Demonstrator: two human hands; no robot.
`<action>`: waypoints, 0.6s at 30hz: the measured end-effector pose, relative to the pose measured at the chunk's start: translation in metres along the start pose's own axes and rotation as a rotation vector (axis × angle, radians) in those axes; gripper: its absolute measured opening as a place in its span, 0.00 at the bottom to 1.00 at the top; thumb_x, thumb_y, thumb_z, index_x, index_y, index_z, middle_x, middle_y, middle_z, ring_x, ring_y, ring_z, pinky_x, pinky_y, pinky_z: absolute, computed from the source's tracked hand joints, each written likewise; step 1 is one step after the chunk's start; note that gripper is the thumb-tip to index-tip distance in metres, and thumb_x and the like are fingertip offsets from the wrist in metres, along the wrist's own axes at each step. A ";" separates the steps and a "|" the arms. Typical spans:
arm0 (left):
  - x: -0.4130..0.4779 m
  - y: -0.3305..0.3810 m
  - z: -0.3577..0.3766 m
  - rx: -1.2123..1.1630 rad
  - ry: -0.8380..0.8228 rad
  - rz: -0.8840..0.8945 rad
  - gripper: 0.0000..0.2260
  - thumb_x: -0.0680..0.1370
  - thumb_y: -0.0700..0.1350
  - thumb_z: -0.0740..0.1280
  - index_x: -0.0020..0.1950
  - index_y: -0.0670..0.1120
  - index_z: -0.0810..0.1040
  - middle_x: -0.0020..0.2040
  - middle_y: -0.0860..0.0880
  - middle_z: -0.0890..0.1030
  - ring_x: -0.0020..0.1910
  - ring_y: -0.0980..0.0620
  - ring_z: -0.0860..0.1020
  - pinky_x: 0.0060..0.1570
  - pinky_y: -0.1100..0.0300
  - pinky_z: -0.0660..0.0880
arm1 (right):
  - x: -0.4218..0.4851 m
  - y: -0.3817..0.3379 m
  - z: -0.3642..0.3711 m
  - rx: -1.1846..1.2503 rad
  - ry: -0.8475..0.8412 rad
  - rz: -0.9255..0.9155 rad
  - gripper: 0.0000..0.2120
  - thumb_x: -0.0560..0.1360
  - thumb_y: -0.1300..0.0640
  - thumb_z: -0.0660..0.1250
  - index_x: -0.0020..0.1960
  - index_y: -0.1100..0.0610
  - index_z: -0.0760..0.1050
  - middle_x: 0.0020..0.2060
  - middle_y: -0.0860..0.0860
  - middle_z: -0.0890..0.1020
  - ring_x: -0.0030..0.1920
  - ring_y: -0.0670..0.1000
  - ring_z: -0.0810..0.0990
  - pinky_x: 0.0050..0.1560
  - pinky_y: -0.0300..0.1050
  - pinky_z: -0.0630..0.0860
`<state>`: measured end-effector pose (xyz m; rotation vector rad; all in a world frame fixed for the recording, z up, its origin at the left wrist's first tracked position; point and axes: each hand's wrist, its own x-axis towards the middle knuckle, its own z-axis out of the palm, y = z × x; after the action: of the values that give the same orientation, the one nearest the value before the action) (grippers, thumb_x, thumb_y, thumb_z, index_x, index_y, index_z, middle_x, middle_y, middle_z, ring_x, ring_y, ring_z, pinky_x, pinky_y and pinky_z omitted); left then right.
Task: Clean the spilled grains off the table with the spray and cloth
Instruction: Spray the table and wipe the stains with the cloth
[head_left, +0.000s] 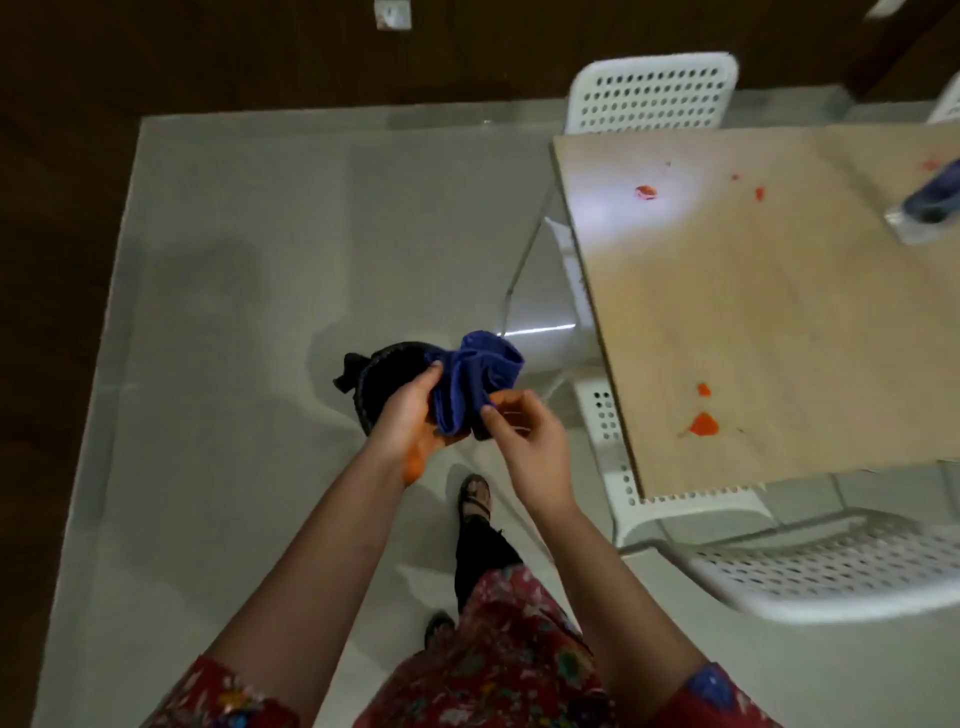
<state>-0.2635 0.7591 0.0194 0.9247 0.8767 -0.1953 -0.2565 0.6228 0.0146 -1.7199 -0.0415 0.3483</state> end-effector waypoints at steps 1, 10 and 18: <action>-0.018 0.000 0.008 -0.008 -0.006 0.015 0.14 0.83 0.51 0.57 0.56 0.45 0.78 0.54 0.42 0.82 0.53 0.42 0.80 0.60 0.40 0.73 | -0.011 -0.008 -0.017 0.096 0.048 0.038 0.06 0.76 0.64 0.67 0.43 0.55 0.78 0.39 0.51 0.82 0.40 0.48 0.82 0.44 0.41 0.78; -0.127 0.000 0.105 0.018 -0.290 0.174 0.11 0.83 0.44 0.57 0.52 0.47 0.79 0.48 0.46 0.84 0.50 0.44 0.80 0.50 0.44 0.77 | -0.082 -0.046 -0.181 0.921 0.041 0.219 0.15 0.78 0.60 0.56 0.58 0.61 0.77 0.55 0.56 0.82 0.58 0.58 0.78 0.66 0.57 0.70; -0.171 -0.037 0.233 0.279 -0.546 0.253 0.13 0.81 0.46 0.58 0.47 0.44 0.81 0.40 0.45 0.84 0.39 0.46 0.82 0.40 0.49 0.80 | -0.134 -0.064 -0.329 0.661 0.199 -0.034 0.13 0.81 0.62 0.58 0.62 0.58 0.75 0.52 0.52 0.84 0.53 0.49 0.83 0.46 0.42 0.80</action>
<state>-0.2590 0.5230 0.1904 1.1582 0.2264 -0.3374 -0.2896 0.2900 0.1494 -1.0887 0.1729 0.1371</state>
